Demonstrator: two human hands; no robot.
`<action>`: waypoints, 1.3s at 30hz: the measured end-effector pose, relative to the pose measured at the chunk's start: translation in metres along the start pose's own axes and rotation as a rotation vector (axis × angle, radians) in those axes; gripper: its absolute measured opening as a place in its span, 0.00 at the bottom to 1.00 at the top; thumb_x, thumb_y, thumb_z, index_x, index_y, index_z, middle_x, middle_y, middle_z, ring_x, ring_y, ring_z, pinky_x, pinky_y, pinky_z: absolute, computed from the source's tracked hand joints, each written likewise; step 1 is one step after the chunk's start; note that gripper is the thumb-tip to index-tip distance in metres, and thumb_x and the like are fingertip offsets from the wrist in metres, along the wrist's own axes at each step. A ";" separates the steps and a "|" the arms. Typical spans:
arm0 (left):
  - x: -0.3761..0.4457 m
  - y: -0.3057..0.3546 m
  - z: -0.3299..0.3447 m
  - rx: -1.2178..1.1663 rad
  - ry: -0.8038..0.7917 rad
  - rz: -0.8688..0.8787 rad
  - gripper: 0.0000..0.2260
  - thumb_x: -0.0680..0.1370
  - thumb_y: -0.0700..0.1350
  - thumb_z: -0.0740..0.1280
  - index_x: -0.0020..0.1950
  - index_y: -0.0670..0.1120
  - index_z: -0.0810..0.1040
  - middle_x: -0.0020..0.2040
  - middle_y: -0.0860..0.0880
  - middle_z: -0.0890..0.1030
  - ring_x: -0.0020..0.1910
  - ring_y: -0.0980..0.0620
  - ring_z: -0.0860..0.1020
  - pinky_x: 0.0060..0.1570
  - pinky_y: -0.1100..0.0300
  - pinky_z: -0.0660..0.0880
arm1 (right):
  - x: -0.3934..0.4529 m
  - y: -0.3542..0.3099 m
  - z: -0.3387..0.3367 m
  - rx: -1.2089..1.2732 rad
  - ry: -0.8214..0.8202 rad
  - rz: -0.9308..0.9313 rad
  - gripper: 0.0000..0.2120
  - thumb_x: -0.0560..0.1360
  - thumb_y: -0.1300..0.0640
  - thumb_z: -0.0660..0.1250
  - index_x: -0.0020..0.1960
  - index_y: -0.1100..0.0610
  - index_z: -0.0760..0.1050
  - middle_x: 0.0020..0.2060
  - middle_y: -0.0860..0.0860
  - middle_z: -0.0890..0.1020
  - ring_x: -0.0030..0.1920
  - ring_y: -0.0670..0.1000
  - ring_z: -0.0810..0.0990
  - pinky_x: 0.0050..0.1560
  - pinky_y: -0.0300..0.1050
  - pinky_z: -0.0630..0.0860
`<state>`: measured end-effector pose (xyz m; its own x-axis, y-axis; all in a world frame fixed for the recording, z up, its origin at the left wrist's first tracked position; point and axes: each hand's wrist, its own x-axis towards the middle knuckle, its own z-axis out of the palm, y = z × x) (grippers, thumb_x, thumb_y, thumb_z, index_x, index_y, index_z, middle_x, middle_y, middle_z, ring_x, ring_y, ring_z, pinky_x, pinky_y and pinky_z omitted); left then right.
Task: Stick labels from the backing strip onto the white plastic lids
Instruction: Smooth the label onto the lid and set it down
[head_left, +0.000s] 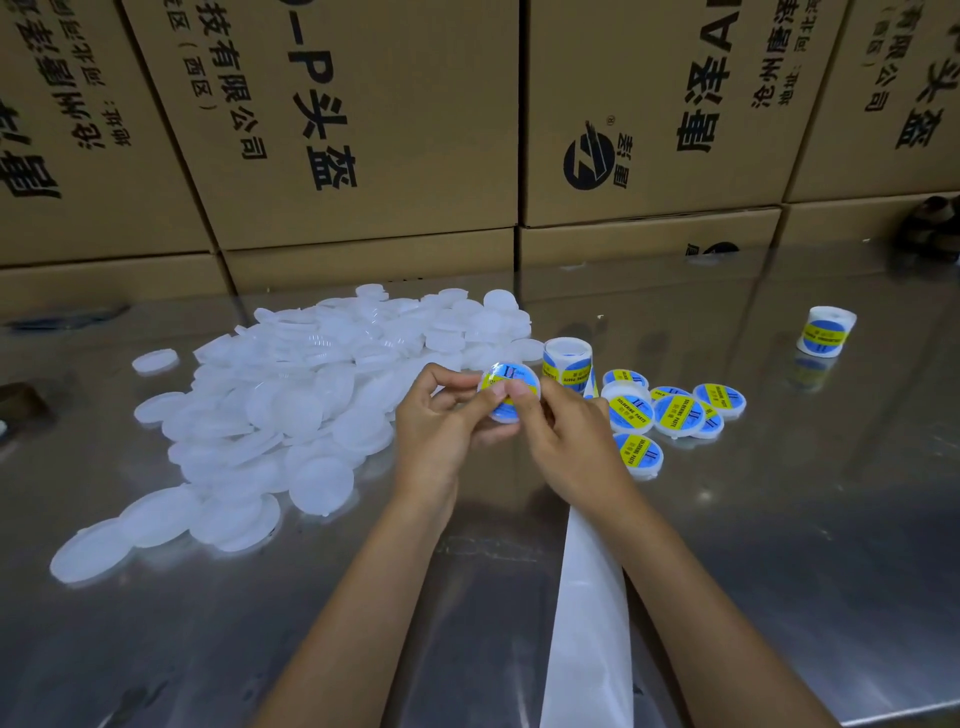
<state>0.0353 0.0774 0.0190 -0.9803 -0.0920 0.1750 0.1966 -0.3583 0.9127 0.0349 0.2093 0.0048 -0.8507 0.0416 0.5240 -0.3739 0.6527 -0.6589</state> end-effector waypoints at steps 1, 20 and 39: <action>0.000 0.000 0.000 0.003 -0.007 0.010 0.09 0.75 0.36 0.75 0.44 0.40 0.74 0.44 0.35 0.84 0.40 0.42 0.85 0.40 0.54 0.83 | 0.000 0.000 0.000 0.003 0.009 -0.012 0.22 0.83 0.47 0.56 0.40 0.63 0.70 0.27 0.48 0.71 0.34 0.51 0.69 0.51 0.52 0.67; 0.000 0.002 -0.001 0.073 -0.044 0.007 0.09 0.76 0.35 0.73 0.55 0.42 0.81 0.44 0.39 0.86 0.42 0.42 0.86 0.40 0.59 0.82 | 0.000 -0.002 -0.001 0.157 0.008 0.047 0.25 0.77 0.36 0.61 0.38 0.58 0.75 0.25 0.44 0.72 0.30 0.46 0.69 0.43 0.45 0.66; -0.002 0.000 0.004 0.335 -0.172 0.075 0.13 0.78 0.38 0.72 0.60 0.47 0.79 0.38 0.48 0.85 0.28 0.48 0.80 0.31 0.56 0.80 | 0.003 0.006 0.001 0.015 0.151 0.007 0.24 0.84 0.55 0.56 0.30 0.57 0.63 0.23 0.52 0.68 0.32 0.61 0.69 0.39 0.55 0.66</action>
<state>0.0368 0.0814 0.0198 -0.9583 0.0612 0.2793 0.2779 -0.0302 0.9601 0.0297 0.2126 0.0024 -0.7883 0.1600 0.5942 -0.3748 0.6410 -0.6698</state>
